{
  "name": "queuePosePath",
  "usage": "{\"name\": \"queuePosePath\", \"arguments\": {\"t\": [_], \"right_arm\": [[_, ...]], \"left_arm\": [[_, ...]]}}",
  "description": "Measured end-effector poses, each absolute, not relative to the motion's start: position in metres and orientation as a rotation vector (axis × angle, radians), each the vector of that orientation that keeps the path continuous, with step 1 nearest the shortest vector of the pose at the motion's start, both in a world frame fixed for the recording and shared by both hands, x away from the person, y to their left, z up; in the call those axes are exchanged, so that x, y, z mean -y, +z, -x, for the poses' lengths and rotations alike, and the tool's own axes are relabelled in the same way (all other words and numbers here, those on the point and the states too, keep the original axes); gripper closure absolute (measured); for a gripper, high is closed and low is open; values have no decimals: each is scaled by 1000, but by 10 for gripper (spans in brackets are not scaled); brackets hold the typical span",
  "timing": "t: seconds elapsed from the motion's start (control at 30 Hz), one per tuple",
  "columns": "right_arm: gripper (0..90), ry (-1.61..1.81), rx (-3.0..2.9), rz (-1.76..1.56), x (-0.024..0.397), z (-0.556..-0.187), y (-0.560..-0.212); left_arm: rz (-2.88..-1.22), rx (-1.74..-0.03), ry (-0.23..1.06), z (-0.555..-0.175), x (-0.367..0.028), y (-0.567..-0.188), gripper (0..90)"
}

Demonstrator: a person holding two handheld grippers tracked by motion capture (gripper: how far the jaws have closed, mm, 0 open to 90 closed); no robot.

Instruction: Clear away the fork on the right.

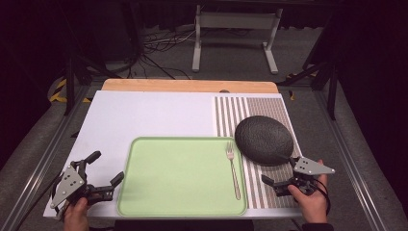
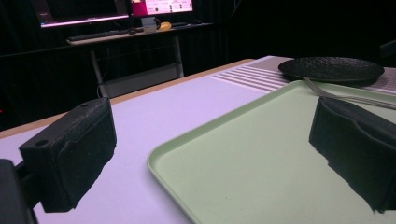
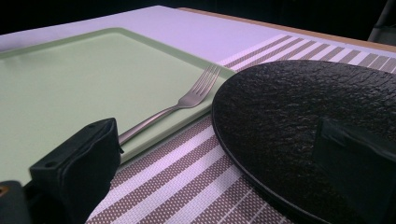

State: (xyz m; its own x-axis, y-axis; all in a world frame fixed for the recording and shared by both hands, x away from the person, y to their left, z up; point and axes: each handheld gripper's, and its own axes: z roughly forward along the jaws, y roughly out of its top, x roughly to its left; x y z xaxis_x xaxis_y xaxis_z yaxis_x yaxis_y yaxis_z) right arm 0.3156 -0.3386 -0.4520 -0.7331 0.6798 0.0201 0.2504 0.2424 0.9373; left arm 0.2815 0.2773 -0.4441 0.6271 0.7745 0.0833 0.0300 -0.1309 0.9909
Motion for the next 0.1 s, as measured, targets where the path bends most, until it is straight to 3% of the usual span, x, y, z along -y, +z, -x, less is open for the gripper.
{"name": "queuePosePath", "arguments": {"t": [0.1], "right_arm": [[12, 1494, -2126, -851, 339, -315, -451]], "left_arm": [[-1591, -686, 734, -282, -277, -444, 13]]}}
